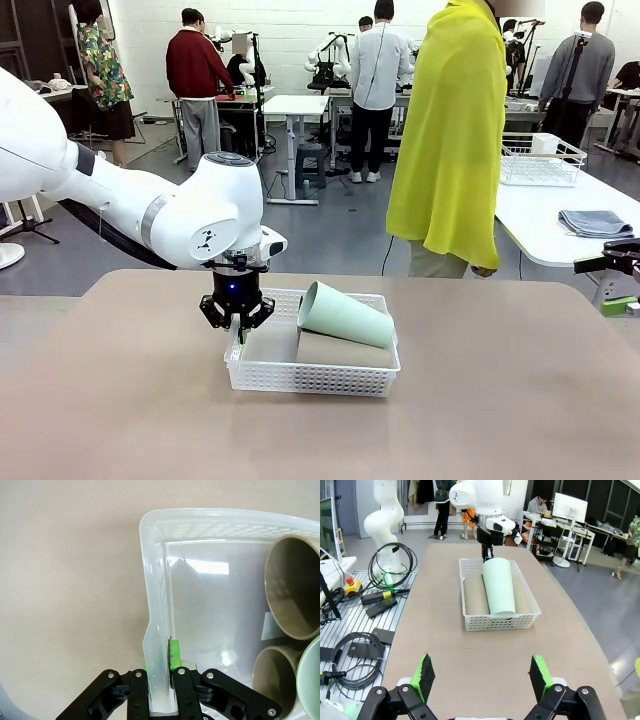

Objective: Clean and organize the cups into the basket.
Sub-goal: Pick up the Reusable plastic cup from the right side of the table and stack it inside the Organizing basket in the center of the table, then move the Organizing basket back to the left side of the table.

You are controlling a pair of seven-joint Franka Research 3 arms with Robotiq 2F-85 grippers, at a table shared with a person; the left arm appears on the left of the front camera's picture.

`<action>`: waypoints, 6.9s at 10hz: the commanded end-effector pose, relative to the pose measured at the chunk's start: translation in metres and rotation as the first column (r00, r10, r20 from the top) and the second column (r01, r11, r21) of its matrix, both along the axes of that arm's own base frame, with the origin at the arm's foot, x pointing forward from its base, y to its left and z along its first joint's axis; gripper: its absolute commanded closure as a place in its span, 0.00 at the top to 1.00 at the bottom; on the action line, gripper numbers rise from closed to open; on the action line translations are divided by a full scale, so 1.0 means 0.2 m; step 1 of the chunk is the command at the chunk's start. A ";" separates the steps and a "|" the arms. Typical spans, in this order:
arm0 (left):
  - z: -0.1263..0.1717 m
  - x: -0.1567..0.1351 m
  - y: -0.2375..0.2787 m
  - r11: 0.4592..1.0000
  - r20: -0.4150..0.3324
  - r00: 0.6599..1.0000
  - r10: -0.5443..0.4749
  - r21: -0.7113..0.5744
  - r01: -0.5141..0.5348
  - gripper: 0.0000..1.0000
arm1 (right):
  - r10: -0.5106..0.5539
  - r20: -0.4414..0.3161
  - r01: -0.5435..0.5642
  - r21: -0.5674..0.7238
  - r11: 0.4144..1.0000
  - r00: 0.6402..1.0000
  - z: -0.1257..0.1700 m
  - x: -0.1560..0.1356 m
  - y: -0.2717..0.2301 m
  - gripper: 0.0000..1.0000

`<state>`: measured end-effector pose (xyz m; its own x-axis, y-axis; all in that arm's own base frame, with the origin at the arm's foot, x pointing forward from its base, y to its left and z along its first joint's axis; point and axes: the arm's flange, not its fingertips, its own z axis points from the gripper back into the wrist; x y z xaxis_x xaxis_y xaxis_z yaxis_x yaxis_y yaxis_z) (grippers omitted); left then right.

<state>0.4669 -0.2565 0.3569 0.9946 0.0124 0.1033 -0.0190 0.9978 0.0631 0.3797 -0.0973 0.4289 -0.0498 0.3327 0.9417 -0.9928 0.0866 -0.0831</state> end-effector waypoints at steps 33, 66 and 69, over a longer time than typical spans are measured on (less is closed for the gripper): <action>0.35 0.01 1.06 0.985 0.218 0.975 0.038 0.157 -0.073 0.06 | -0.368 -0.838 0.497 -0.138 0.857 0.402 -0.20 -0.01 -0.68 1.00; 0.62 -0.14 1.58 0.998 0.276 0.960 0.045 -0.056 -0.031 1.00 | -0.368 -0.838 0.497 -0.138 0.857 0.402 -0.20 -0.01 -0.68 1.00; 0.80 -0.49 1.56 0.995 0.331 0.942 0.044 -0.095 -0.013 1.00 | -0.368 -0.838 0.497 -0.138 0.857 0.402 -0.20 -0.01 -0.68 1.00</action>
